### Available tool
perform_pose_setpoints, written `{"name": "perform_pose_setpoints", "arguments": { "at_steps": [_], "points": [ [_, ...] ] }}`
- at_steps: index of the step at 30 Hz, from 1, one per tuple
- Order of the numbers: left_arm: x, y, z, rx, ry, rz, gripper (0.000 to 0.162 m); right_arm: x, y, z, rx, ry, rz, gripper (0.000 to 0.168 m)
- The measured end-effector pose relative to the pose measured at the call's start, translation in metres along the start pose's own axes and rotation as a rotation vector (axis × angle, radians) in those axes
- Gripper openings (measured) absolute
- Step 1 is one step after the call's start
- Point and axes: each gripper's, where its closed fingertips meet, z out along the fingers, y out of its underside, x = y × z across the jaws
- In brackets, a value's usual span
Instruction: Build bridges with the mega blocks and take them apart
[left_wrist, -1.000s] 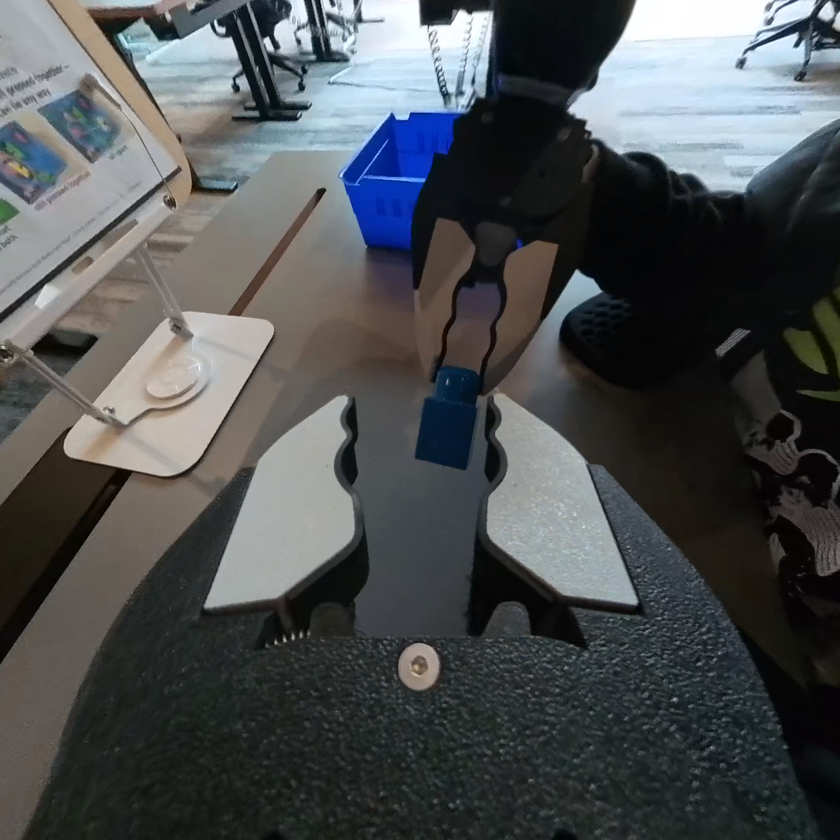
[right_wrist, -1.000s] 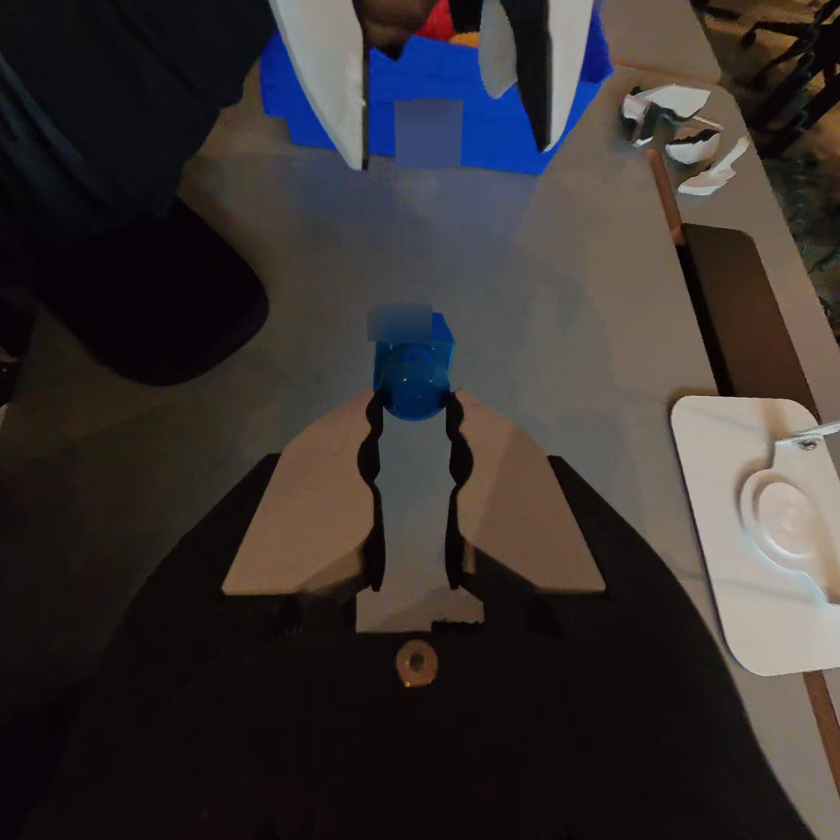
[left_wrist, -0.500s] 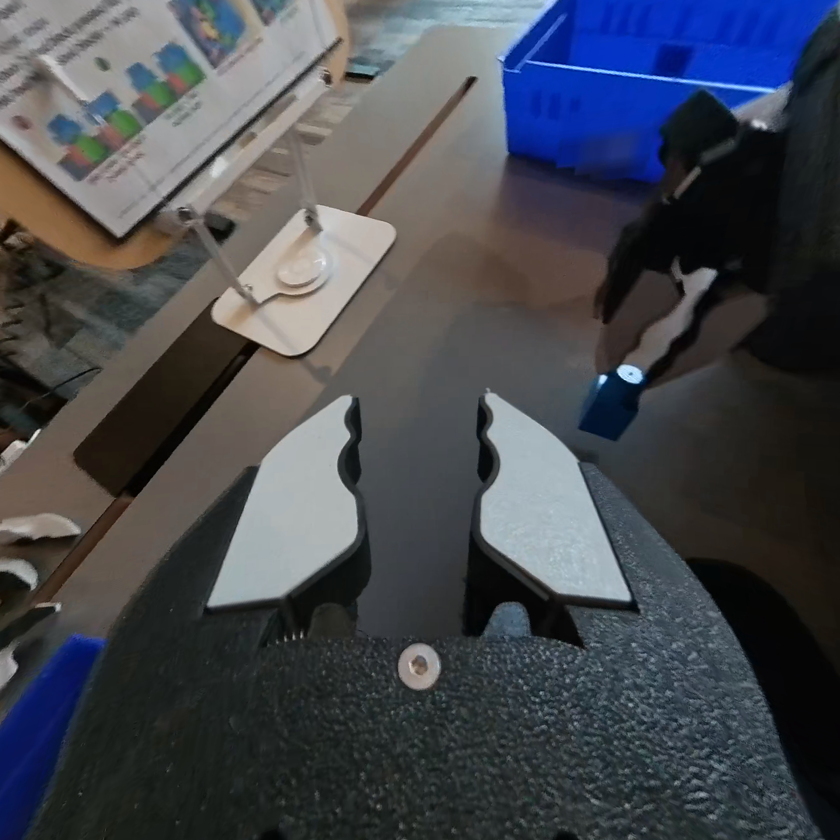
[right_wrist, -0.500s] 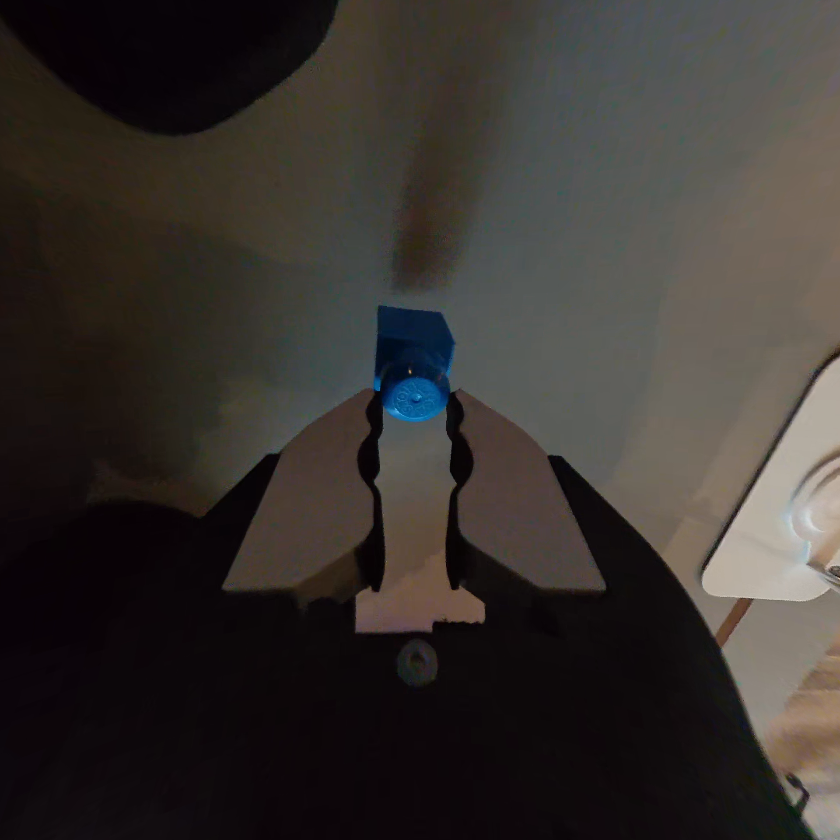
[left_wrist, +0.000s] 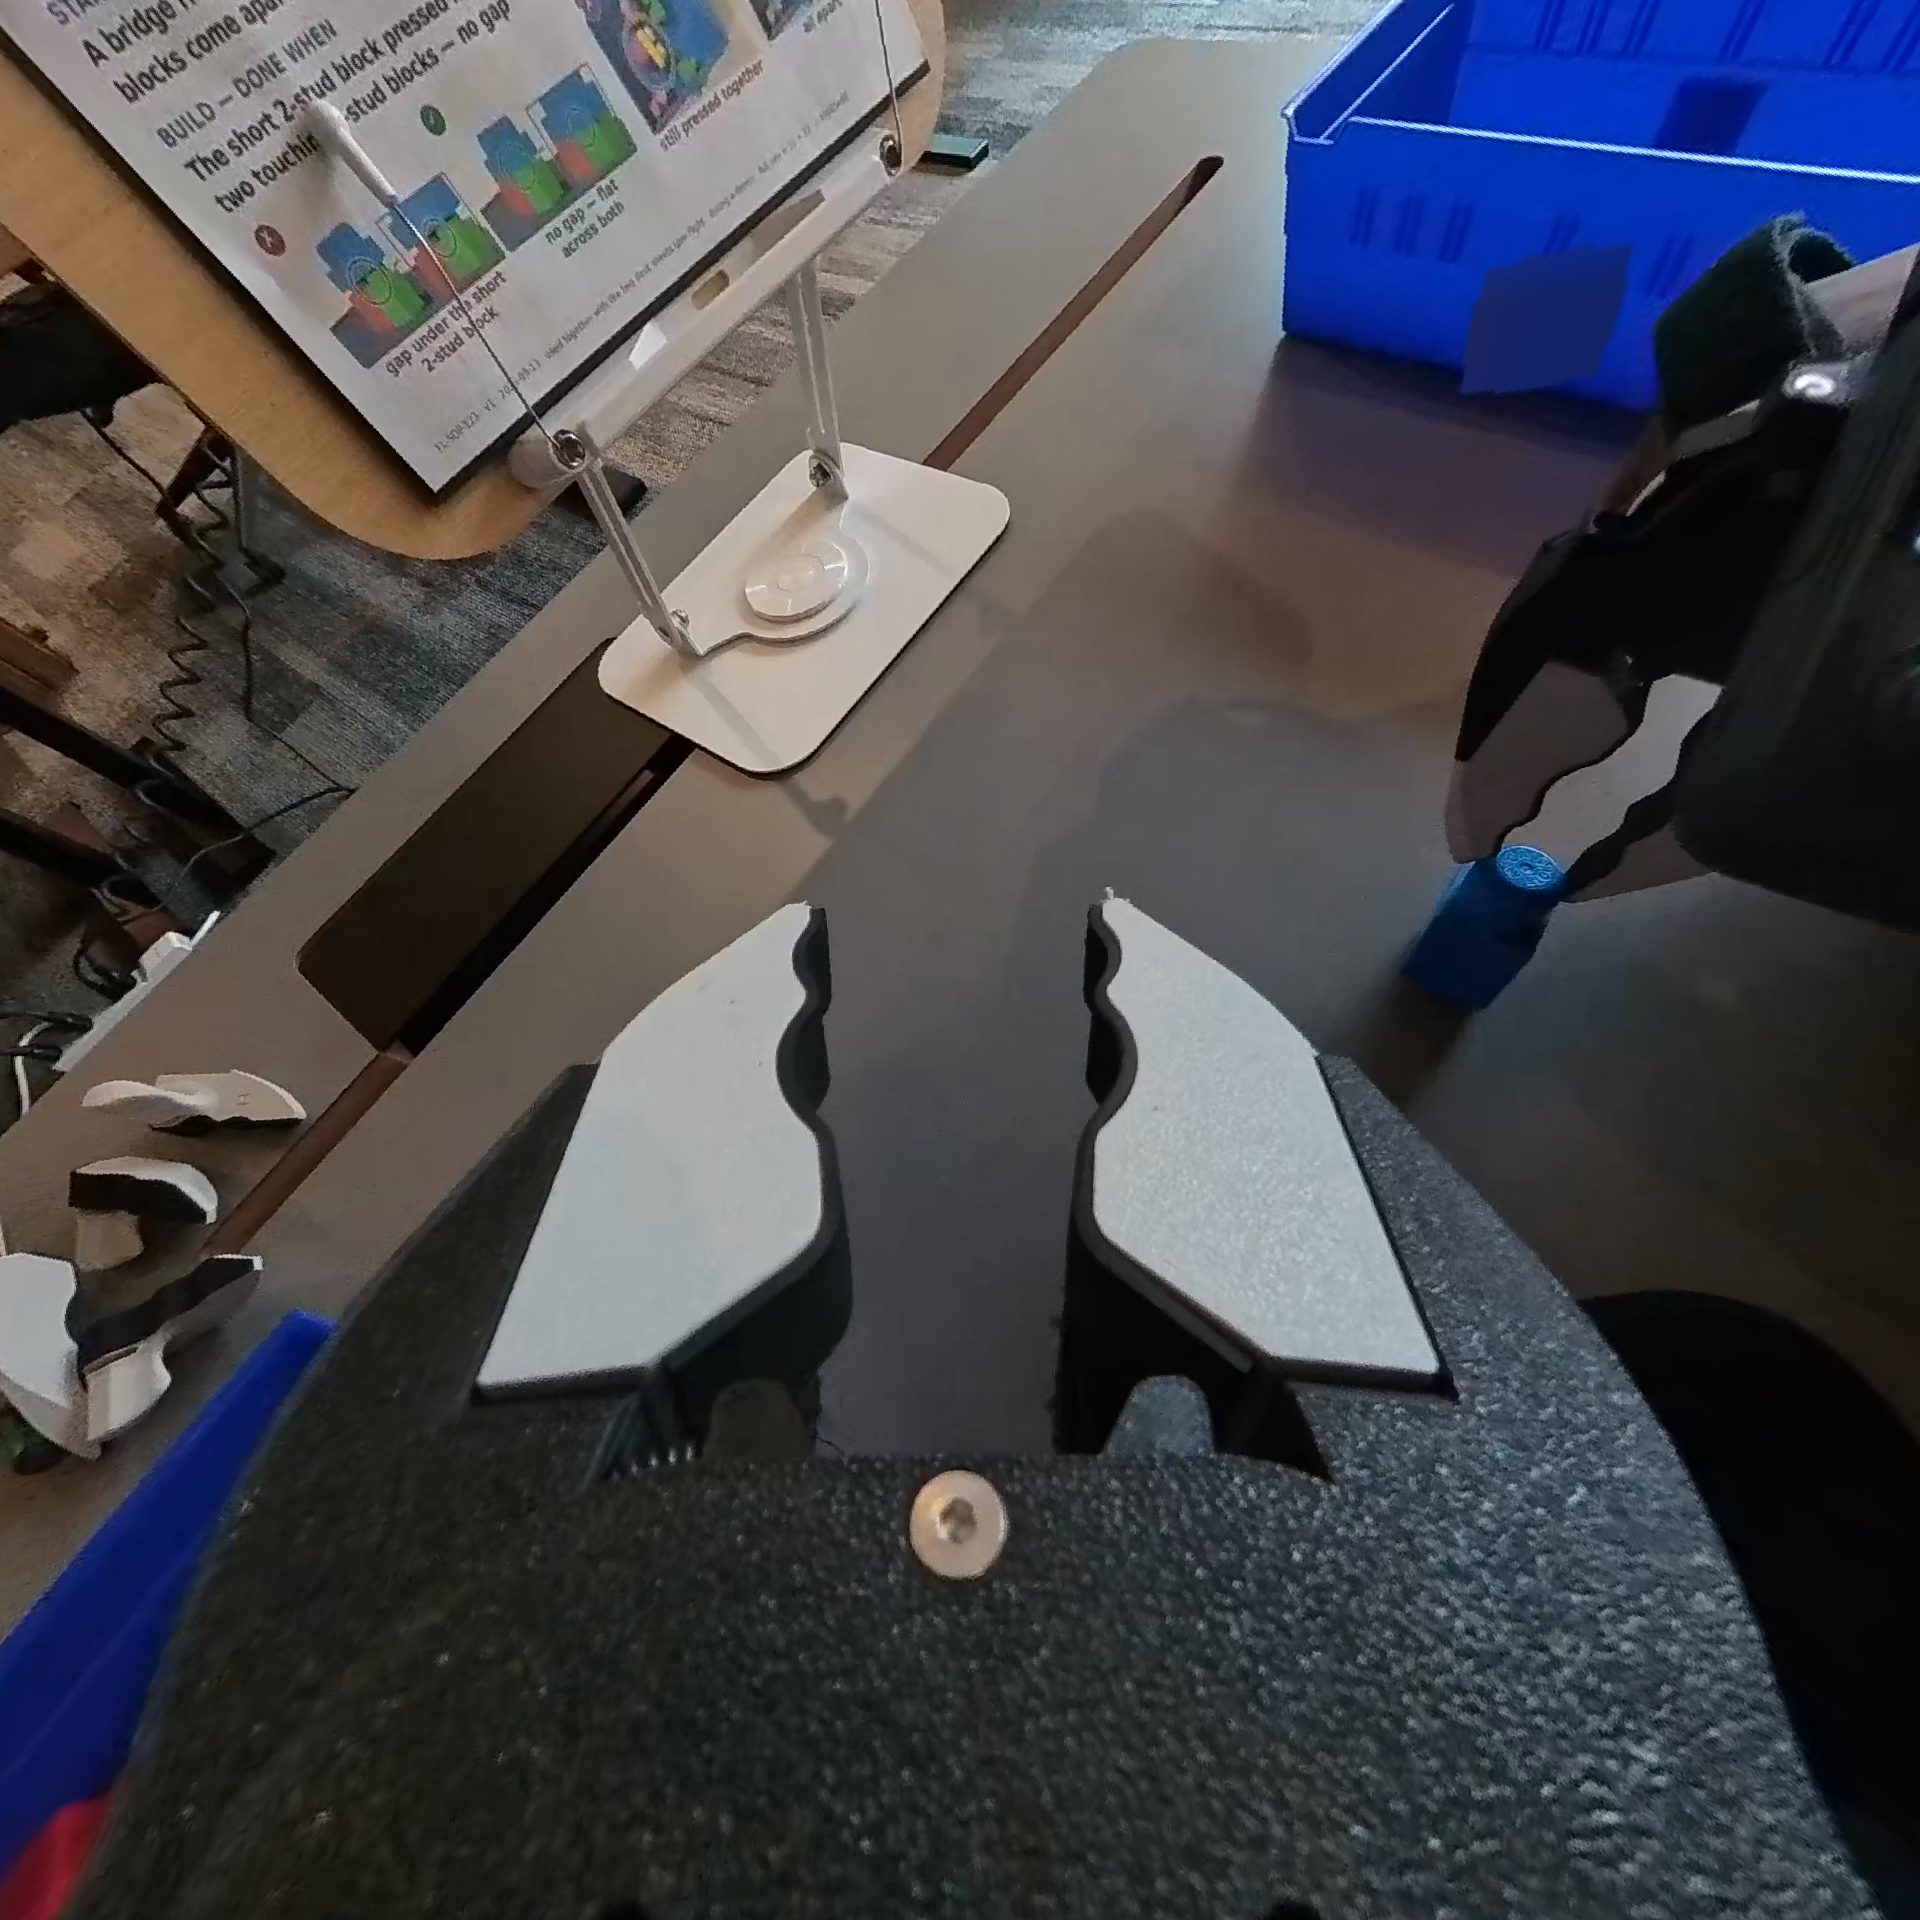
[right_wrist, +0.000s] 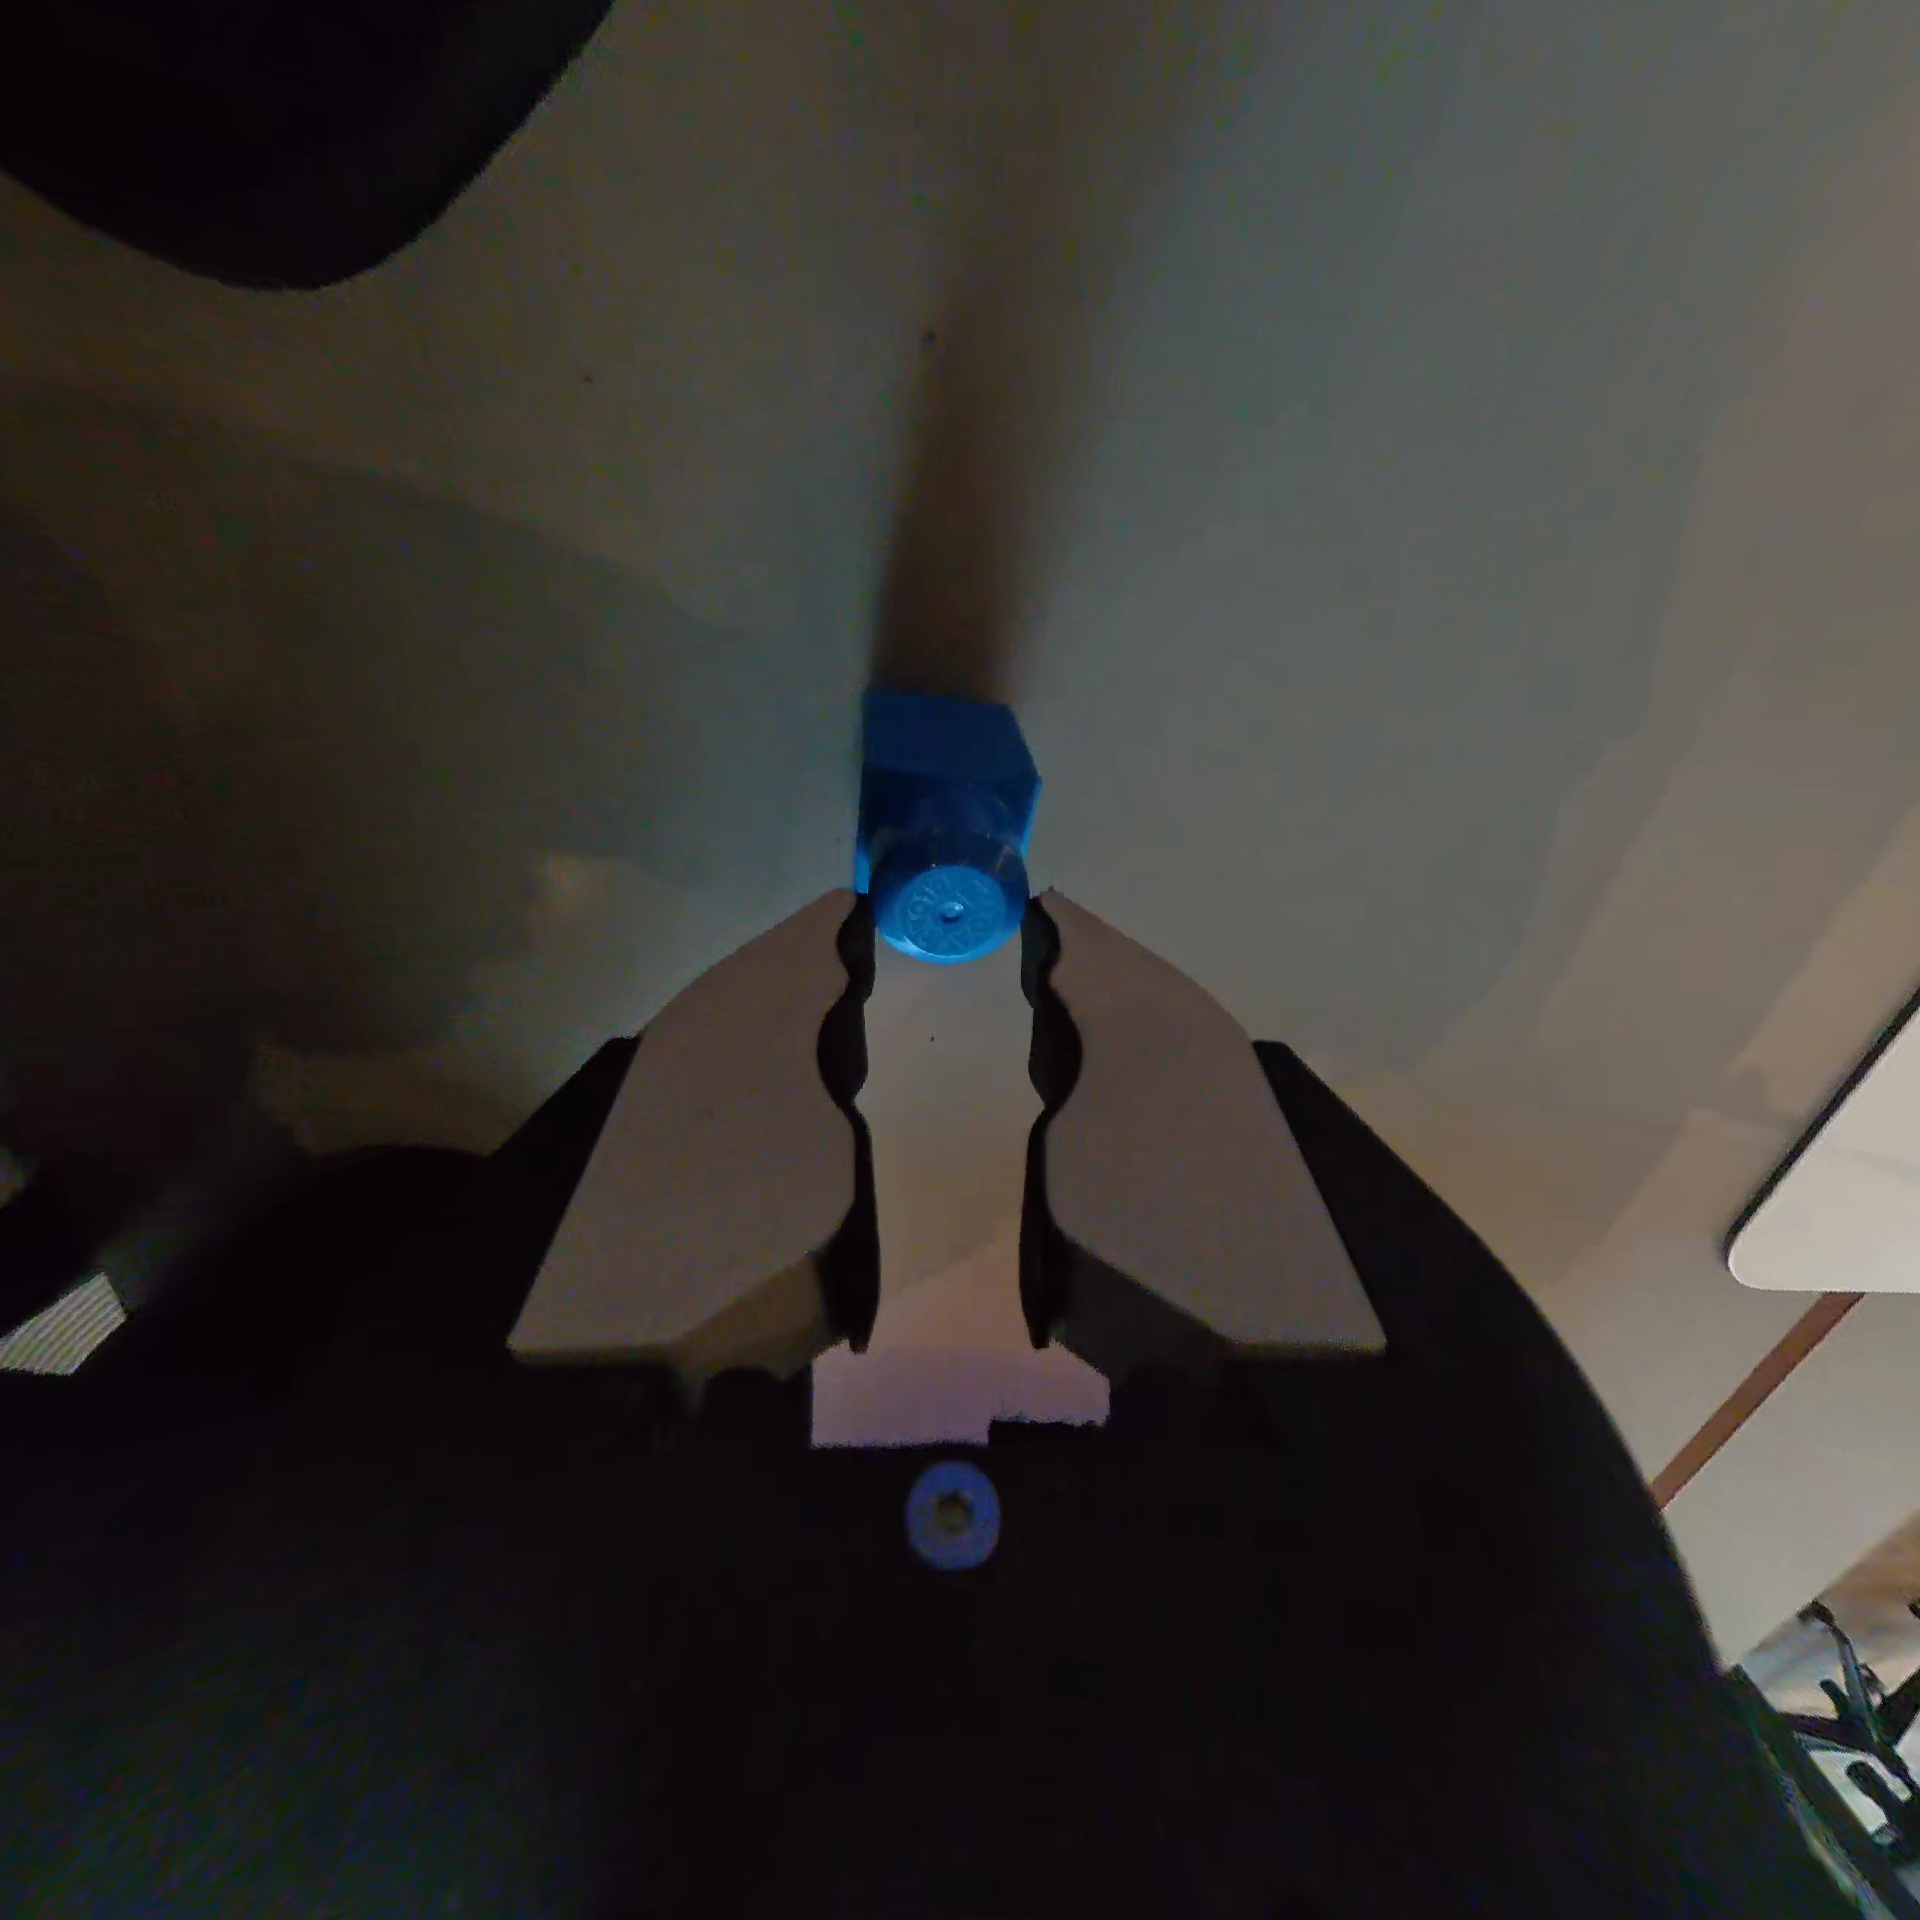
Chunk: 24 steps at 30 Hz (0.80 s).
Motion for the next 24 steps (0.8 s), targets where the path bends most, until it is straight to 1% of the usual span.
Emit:
{"name": "perform_pose_setpoints", "arguments": {
  "at_steps": [10, 19, 24],
  "points": [
    [0.0000, -0.0003, -0.0006, 0.006, 0.001, 0.004, 0.047, 0.0014, -0.0020, 0.0038, -0.023, 0.008, -0.004, 0.027],
    [-0.0009, -0.0005, -0.0020, 0.012, -0.002, 0.005, 0.047, 0.0036, -0.0049, 0.0019, -0.001, 0.021, 0.001, 0.030],
    [-0.0010, 0.0000, -0.0010, 0.008, -0.003, 0.006, 0.047, 0.0049, -0.0068, 0.0025, 0.012, 0.027, -0.021, 0.027]
  ]
}}
